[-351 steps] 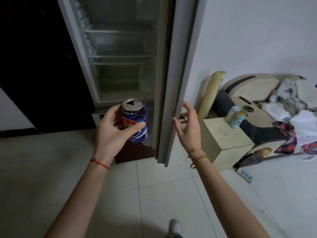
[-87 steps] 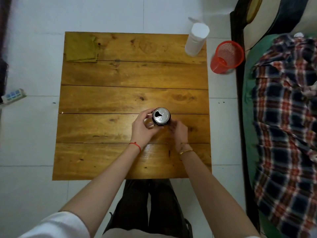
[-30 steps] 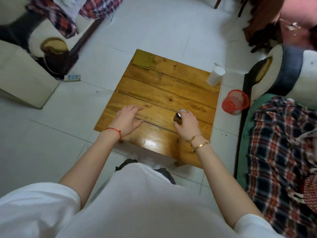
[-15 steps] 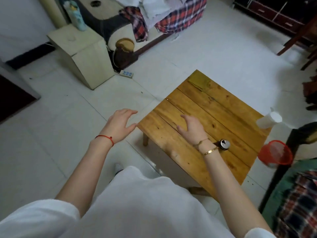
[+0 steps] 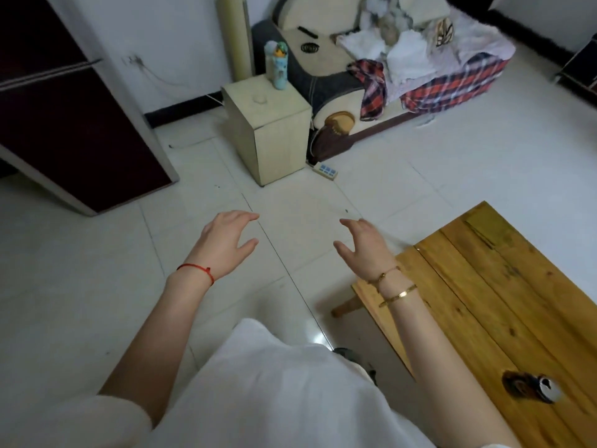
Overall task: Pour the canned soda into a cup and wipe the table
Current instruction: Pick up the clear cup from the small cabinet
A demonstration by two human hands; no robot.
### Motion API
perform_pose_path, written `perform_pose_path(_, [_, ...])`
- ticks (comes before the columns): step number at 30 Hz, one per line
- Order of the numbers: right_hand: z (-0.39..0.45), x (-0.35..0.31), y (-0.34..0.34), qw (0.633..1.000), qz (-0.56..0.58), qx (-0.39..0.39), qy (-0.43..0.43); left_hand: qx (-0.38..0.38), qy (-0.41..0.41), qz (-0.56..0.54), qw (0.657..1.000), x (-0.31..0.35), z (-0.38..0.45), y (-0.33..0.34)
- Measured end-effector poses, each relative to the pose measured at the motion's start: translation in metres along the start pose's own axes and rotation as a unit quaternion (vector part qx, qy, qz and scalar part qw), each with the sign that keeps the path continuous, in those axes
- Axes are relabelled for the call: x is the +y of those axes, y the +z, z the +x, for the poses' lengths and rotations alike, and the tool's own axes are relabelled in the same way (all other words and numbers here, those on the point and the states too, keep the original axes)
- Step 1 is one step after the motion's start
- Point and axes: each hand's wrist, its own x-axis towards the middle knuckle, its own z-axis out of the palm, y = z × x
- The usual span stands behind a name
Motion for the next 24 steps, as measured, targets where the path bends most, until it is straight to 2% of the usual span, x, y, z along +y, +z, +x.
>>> perform_pose_path(13, [0.148, -0.089, 0.024, 0.996, -0.032, -0.024, -0.082, 0.029, -0.097, -0.003, 0.995, -0.112, 0.054, -0.053])
perform_pose_path(24, [0.361, -0.16, 0.006, 0.991, -0.028, -0.019, -0.129, 0.07, -0.14, 0.002, 0.988, -0.202, 0.204, -0.129])
